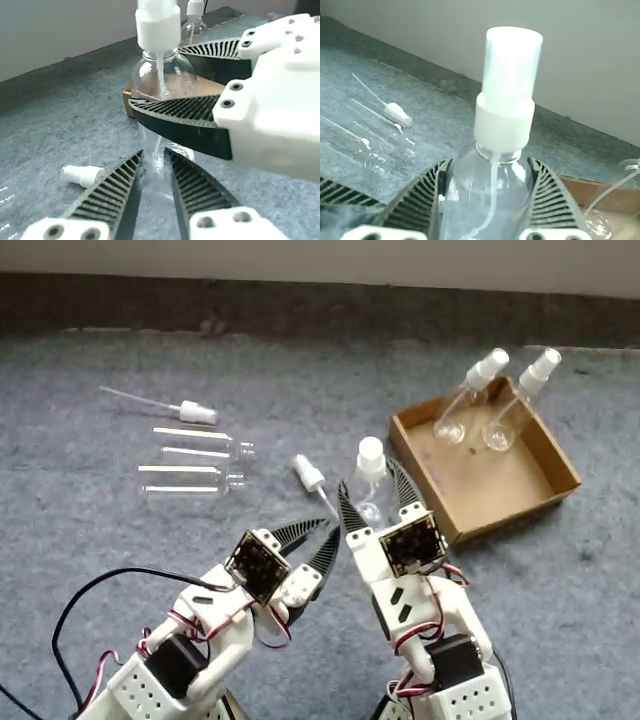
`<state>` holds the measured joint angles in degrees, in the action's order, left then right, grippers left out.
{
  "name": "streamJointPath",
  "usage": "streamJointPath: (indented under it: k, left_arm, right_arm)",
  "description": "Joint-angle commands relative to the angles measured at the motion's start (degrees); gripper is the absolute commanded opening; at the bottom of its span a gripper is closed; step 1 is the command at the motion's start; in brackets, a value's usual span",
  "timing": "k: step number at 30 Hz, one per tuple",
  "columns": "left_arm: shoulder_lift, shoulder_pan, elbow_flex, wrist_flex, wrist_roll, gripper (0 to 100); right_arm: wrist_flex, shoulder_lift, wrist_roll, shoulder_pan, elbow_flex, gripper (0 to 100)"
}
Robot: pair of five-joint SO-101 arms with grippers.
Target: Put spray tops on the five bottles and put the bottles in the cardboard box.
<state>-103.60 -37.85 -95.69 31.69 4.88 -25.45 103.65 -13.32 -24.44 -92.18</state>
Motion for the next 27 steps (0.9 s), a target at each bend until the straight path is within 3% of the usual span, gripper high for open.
streamJointPath:
  k: [1,5,12,19,24,27]
  left_arm:
    - [-0.7,-3.6,-0.4,-1.1,-0.1,0]
    - [-0.7,-6.1,-1.4,-1.1,-0.1,0]
    - [-0.7,-9.4,-1.4,-1.3,-0.1,0]
    - [-0.7,-8.8,-1.3,-1.4,0.0,0]
    - [-0.7,-8.1,-1.2,-1.4,0.0,0]
    - [-0.7,-3.7,-1.2,-1.7,0.0,0]
  right_arm:
    - [-1.4,-0.3,2.4,-0.1,7.3,8.4]
    - [-4.9,-3.3,6.4,-0.8,15.3,8.4]
    - [-4.9,-16.0,6.9,-3.1,26.4,8.4]
    - [-5.1,-26.2,14.1,-12.7,35.1,8.4]
    - [-6.3,-26.2,14.2,-13.8,35.6,8.4]
    - [-11.6,-25.1,14.2,-13.8,35.4,8.4]
